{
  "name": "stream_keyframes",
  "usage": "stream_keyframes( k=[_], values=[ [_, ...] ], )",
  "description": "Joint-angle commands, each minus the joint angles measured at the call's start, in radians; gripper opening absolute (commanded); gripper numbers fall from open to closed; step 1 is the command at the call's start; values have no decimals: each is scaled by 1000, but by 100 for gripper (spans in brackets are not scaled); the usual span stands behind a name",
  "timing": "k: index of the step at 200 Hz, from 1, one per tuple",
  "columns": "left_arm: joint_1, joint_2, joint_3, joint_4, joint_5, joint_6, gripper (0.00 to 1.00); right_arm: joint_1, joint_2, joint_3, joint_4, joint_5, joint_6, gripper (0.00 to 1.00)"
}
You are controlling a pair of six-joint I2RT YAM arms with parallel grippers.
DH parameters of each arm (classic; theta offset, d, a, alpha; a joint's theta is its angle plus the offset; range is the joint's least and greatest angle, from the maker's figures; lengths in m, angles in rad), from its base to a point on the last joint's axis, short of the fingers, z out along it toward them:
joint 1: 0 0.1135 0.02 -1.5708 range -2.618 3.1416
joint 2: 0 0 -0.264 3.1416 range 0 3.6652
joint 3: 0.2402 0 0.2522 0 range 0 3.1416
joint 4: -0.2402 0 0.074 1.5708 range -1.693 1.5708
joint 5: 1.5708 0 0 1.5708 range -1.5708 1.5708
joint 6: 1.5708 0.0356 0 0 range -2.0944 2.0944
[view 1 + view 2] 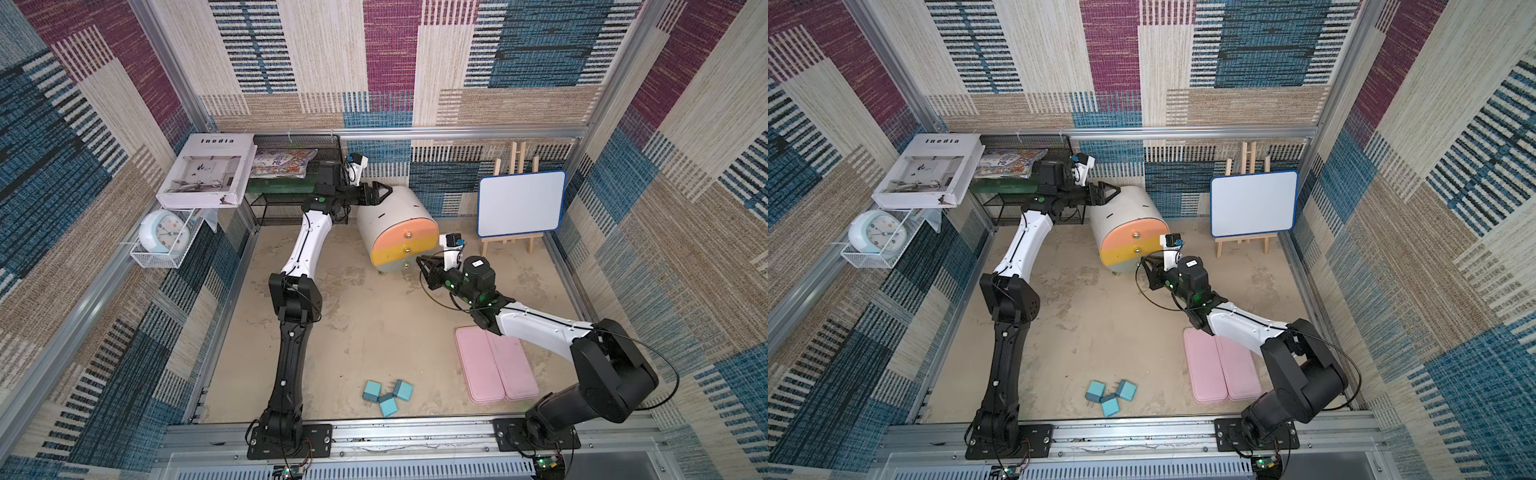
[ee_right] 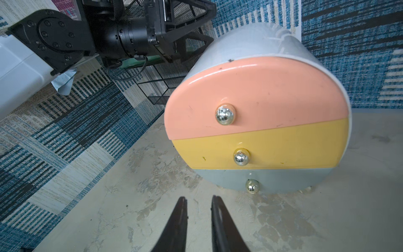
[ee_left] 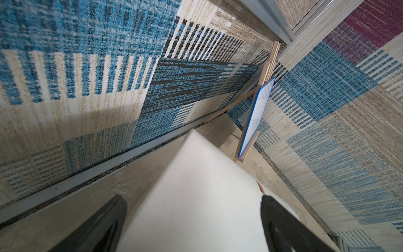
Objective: Place the plugs into the drawer by color
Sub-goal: Open the drawer in the storage box.
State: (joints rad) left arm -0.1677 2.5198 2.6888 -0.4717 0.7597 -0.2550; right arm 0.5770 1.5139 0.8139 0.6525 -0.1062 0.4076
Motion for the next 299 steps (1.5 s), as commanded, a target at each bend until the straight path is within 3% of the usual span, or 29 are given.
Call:
stream_keyframes(
  k=[1, 137, 166, 205, 237, 299],
  values=[
    [-3, 2, -9, -74, 49, -9, 99, 2, 4, 14, -13, 20, -16, 25],
    [-6, -205, -269, -98, 51, 28, 88, 3, 348, 347, 2, -56, -1, 24],
    [-5, -218, -290, -107, 18, 49, 87, 5, 238, 240, 33, -71, 31, 25],
    [0, -217, -286, -125, -19, 68, 86, -15, 104, -29, 88, 17, 184, 26],
    [3, -214, -279, -132, -43, 74, 86, -93, 178, -91, 157, -85, 256, 26],
    [11, -212, -265, -134, -42, 70, 86, -165, 409, 21, 257, -232, 317, 31]
  ],
)
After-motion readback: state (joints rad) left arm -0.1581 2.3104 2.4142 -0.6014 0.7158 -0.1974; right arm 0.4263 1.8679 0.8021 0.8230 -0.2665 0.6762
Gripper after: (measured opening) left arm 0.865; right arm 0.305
